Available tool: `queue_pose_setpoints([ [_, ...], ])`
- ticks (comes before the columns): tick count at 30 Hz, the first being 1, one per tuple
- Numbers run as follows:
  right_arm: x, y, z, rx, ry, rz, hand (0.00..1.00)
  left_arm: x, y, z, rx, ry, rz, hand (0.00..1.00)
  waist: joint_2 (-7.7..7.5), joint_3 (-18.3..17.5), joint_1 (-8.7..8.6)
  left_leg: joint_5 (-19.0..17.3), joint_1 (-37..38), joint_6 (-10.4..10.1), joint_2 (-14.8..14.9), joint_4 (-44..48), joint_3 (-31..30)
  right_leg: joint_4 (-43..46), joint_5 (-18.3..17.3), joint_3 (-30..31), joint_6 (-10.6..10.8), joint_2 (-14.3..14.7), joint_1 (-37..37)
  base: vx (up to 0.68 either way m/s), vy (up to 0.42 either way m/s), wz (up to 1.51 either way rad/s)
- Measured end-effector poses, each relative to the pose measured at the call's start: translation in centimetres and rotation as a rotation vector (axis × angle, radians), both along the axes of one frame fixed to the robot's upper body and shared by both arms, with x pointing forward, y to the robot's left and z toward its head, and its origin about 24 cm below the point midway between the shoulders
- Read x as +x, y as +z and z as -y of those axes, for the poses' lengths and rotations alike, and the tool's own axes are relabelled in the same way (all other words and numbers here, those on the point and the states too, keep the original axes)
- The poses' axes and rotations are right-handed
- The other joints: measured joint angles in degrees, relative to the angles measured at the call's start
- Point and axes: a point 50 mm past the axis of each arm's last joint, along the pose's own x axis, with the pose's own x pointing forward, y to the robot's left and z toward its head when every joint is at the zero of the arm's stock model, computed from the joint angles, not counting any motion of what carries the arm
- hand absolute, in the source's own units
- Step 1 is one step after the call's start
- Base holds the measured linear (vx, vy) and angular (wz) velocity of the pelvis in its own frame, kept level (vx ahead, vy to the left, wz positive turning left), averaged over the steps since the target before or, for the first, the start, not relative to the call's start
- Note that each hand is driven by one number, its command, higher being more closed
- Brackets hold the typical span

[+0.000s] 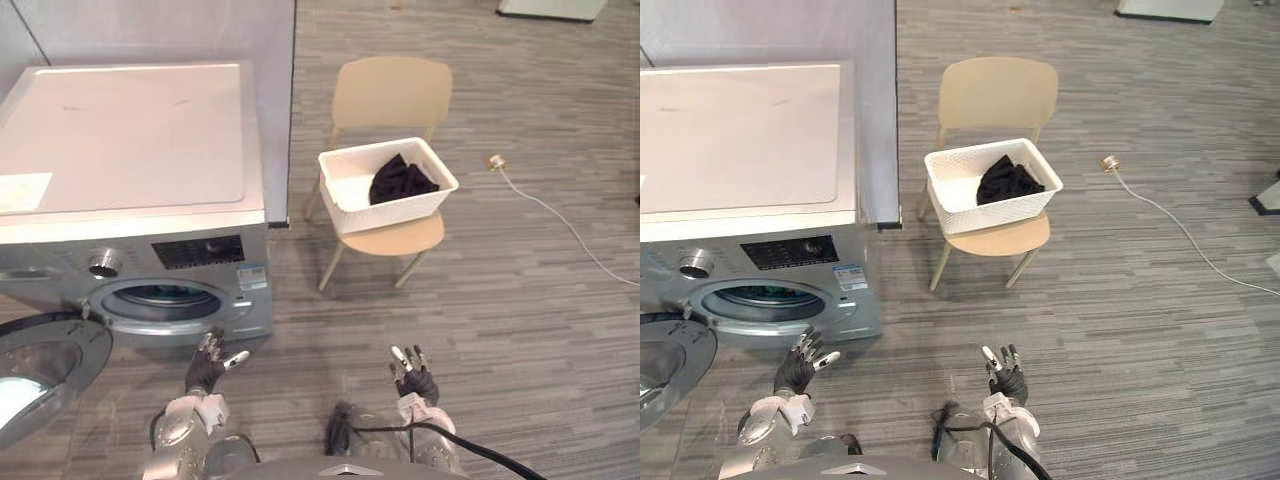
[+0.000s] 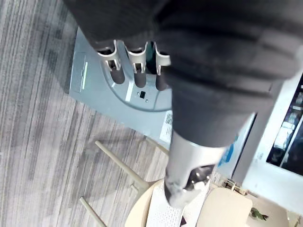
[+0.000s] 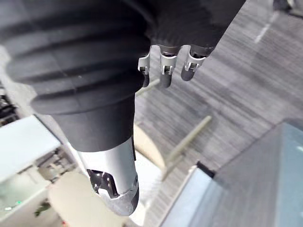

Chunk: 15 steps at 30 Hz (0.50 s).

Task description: Pick up the laundry basket with both hands and put the clothes into the washing machine.

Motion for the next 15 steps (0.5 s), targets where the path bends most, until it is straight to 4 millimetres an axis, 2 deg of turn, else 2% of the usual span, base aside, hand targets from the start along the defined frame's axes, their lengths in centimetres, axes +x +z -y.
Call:
queue_pose_setpoints([
  [2, 0.7, 1.1, 0.1, -0.009, -0.013, 0.059, 0.00, 0.0, 0.0, 0.1, -0.003, -0.008, 0.004, 0.00, -0.37, -1.0, 0.52, 1.2, 0.5, -2.1, 2.6, 0.2, 1.9, -1.3, 1.6, 0.4, 0.3, -3.2, 0.1, 0.00, -0.384, -0.76],
  [3, 1.2, 1.8, -0.2, -0.008, -0.017, 0.100, 0.00, 0.1, 0.1, 0.0, 0.002, -0.008, 0.008, 0.00, -1.65, -2.1, 0.83, 2.1, 0.8, -4.1, 3.7, 0.1, 3.1, -3.7, 6.2, 0.1, 0.0, -5.0, 0.3, 0.03, -0.579, -0.90],
  [4, 1.5, 2.4, -0.2, -0.015, -0.018, 0.129, 0.00, 0.2, 0.1, -0.1, 0.005, -0.007, 0.009, 0.00, -2.62, -2.9, 0.91, 2.7, 1.5, -6.8, 5.5, 0.0, 3.4, -6.1, 5.8, -0.5, 6.9, -3.6, 1.2, 0.03, -0.533, -0.85],
  [5, 1.7, 2.7, 0.0, -0.026, -0.020, 0.138, 0.00, 0.2, -0.1, 0.2, -0.005, -0.005, 0.002, 0.00, -1.88, -3.2, 1.14, 3.5, 2.1, -7.4, 6.9, -0.8, 3.6, -8.2, 4.2, -1.3, 8.9, -1.8, 2.0, 0.02, -0.526, -0.98],
  [6, 2.7, 3.7, 0.6, -0.055, -0.017, 0.172, 0.00, 0.1, -0.7, 1.7, -0.054, 0.001, -0.019, 0.00, 1.74, -3.6, 1.56, 4.8, 2.5, -7.2, 10.4, -1.9, 3.7, -11.1, 4.3, -1.6, 7.8, 2.9, 2.1, 0.03, -0.435, -0.83],
  [7, 2.7, 4.1, 1.3, -0.085, -0.028, 0.181, 0.00, 0.4, -0.5, 3.2, -0.096, -0.008, -0.008, 0.00, 3.04, -3.8, 1.24, 8.3, 2.6, -6.9, 12.3, -2.1, 3.6, -11.4, 3.9, -1.3, 6.5, 5.6, 2.0, 0.04, -0.407, -0.71],
  [8, 2.6, 4.1, 1.5, -0.091, -0.027, 0.179, 0.00, 0.5, -0.4, 3.6, -0.109, -0.013, -0.002, 0.00, 3.31, -4.0, 1.25, 10.4, 3.0, -7.1, 13.0, -2.0, 3.2, -10.9, 3.5, -1.0, 5.8, 6.5, 2.0, 0.07, -0.386, -0.53],
  [9, 2.7, 4.3, 1.4, -0.096, -0.018, 0.191, 0.00, 0.5, -0.3, 3.9, -0.120, -0.013, 0.006, 0.00, 3.16, -4.0, 1.28, 13.8, 4.1, -6.8, 14.9, -1.0, 2.7, -9.8, 1.9, 0.0, 4.0, 8.4, 2.0, 0.07, -0.483, -0.67],
  [10, 3.0, 4.8, 0.9, -0.088, -0.008, 0.218, 0.00, 0.3, -0.4, 3.7, -0.128, 0.003, -0.002, 0.00, 3.06, -4.0, 1.42, 16.9, 4.1, -4.3, 17.6, 2.1, 2.3, -9.4, 0.2, 1.0, 2.2, 10.9, 2.2, 0.07, -0.473, -0.76],
  [11, 3.2, 5.0, 0.5, -0.081, 0.003, 0.230, 0.00, 0.1, -0.5, 3.4, -0.134, 0.016, -0.006, 0.00, 2.66, -3.9, 1.60, 19.1, 3.7, -1.2, 19.0, 4.4, 2.1, -9.6, -0.3, 1.5, 1.5, 12.1, 3.0, 0.07, -0.484, -0.71],
  [12, 3.4, 5.3, -0.1, -0.072, 0.018, 0.245, 0.00, -0.3, -0.6, 2.7, -0.138, 0.036, -0.011, 0.00, 1.70, -3.4, 1.73, 24.5, 1.7, 7.5, 22.1, 10.3, 2.0, -11.4, -0.6, 1.5, 0.3, 13.6, 5.4, 0.07, -0.328, -0.43],
  [13, 3.4, 5.5, -0.1, -0.076, 0.019, 0.257, 0.00, -0.5, -0.7, 2.4, -0.139, 0.043, -0.016, 0.00, 1.36, -3.1, 1.81, 26.4, -0.3, 12.7, 24.1, 14.2, 1.9, -12.7, -0.7, 1.6, -0.3, 14.5, 7.0, 0.08, -0.384, -0.32],
  [14, 3.5, 6.2, 0.2, -0.089, 0.017, 0.284, 0.00, -1.0, -0.9, 2.5, -0.148, 0.038, -0.025, 0.00, 1.15, -2.6, 2.34, 22.0, -4.7, 15.8, 26.3, 25.7, 1.1, -14.3, -0.9, 2.0, -1.4, 15.9, 9.2, 0.07, -0.330, -0.26],
  [15, 4.0, 7.5, 0.6, -0.118, 0.025, 0.335, 0.00, -1.4, -1.0, 2.7, -0.161, 0.036, -0.032, 0.00, 1.32, -2.4, 2.93, 14.8, -8.4, 13.4, 24.1, 34.5, -1.3, -15.4, -1.0, 3.0, -2.3, 16.5, 10.8, 0.08, -0.301, -0.29],
])
